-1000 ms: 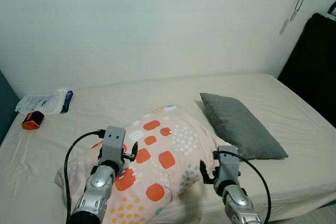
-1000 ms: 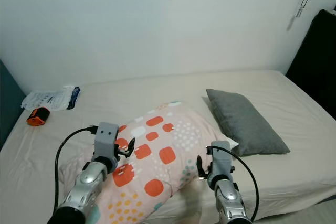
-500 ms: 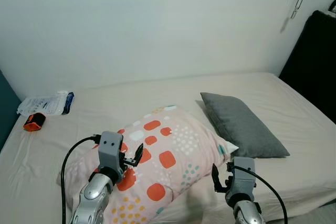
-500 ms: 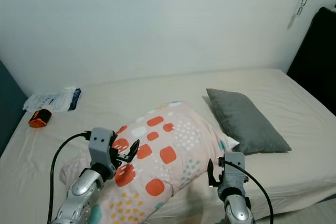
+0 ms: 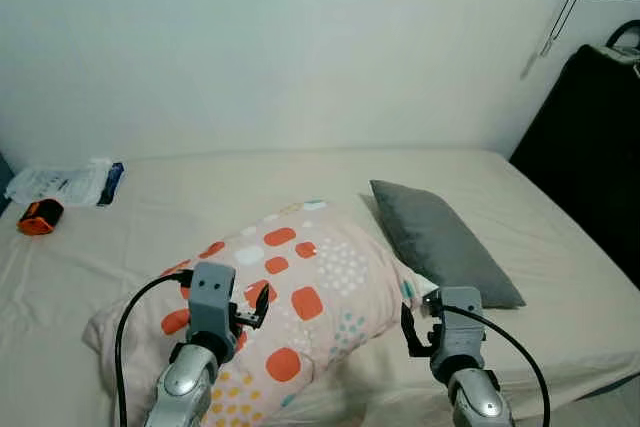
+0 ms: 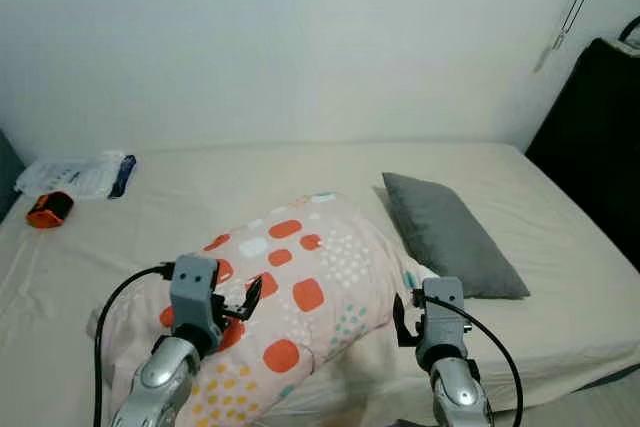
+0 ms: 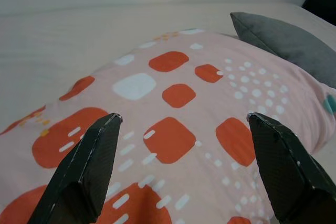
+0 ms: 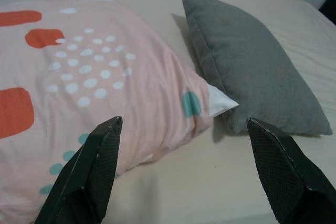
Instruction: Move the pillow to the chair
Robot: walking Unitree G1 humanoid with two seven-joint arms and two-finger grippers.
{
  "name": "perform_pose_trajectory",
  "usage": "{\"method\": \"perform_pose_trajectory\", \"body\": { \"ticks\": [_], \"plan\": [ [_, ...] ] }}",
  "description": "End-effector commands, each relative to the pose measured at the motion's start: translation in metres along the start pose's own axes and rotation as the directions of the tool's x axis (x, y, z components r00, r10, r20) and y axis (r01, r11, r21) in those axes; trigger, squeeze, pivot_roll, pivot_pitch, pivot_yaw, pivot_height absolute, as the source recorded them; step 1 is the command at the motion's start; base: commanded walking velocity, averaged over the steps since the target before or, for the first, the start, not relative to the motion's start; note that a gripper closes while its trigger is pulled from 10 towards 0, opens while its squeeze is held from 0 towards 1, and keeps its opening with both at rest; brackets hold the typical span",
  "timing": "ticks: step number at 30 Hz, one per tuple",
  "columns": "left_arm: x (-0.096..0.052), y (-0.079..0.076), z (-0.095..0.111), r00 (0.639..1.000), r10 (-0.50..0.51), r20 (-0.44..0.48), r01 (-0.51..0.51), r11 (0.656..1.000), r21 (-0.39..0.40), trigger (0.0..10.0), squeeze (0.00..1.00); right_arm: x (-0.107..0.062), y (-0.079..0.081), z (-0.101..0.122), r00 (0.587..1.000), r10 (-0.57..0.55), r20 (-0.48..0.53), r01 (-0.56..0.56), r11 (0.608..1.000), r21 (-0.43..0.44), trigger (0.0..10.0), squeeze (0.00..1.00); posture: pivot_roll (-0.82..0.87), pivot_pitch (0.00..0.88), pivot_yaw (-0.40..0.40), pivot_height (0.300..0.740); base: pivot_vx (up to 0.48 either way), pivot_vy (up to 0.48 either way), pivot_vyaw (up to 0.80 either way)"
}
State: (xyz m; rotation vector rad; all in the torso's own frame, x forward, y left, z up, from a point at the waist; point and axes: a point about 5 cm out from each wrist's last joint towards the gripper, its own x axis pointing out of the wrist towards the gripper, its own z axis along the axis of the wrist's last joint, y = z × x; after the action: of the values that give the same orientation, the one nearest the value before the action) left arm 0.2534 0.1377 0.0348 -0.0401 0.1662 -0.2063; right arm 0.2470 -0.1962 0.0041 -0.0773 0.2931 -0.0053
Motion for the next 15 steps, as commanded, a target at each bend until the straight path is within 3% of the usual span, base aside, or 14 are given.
{"method": "perform_pose_trajectory", "body": {
  "ticks": [1, 11, 13, 15],
  "plan": [
    [0.0, -0.004, 0.001, 1.0, -0.004, 0.001, 0.004, 1.0, 0.006, 10.0, 0.0, 0.0, -0.001, -0.004, 1.0, 0.006, -0.025, -0.006, 1.0, -0.014, 10.0, 0.0, 0.04, 0.0, -0.137, 0.74, 0.0, 0.0, 0.0],
    [0.005, 0.0, 0.009, 1.0, 0.0, 0.02, -0.001, 1.0, 0.029, 10.0, 0.0, 0.005, 0.001, -0.001, 1.0, 0.002, -0.029, -0.002, 1.0, 0.009, 10.0, 0.0, 0.04, 0.0, -0.107, 0.74, 0.0, 0.0, 0.0],
    [0.006, 0.002, 0.008, 1.0, 0.016, 0.013, -0.017, 0.999, 0.031, 10.0, 0.0, 0.005, 0.002, -0.001, 1.0, 0.001, -0.03, 0.0, 1.0, 0.023, 10.0, 0.0, 0.04, 0.0, -0.102, 0.74, 0.0, 0.0, 0.0],
    [0.008, 0.012, 0.007, 0.995, 0.102, -0.006, -0.102, 0.994, 0.031, 10.0, 0.0, 0.005, 0.004, -0.002, 0.999, -0.004, -0.034, 0.006, 0.999, 0.043, 10.0, 0.0, 0.03, 0.0, -0.084, 0.74, 0.0, 0.0, 0.0]
  ]
}}
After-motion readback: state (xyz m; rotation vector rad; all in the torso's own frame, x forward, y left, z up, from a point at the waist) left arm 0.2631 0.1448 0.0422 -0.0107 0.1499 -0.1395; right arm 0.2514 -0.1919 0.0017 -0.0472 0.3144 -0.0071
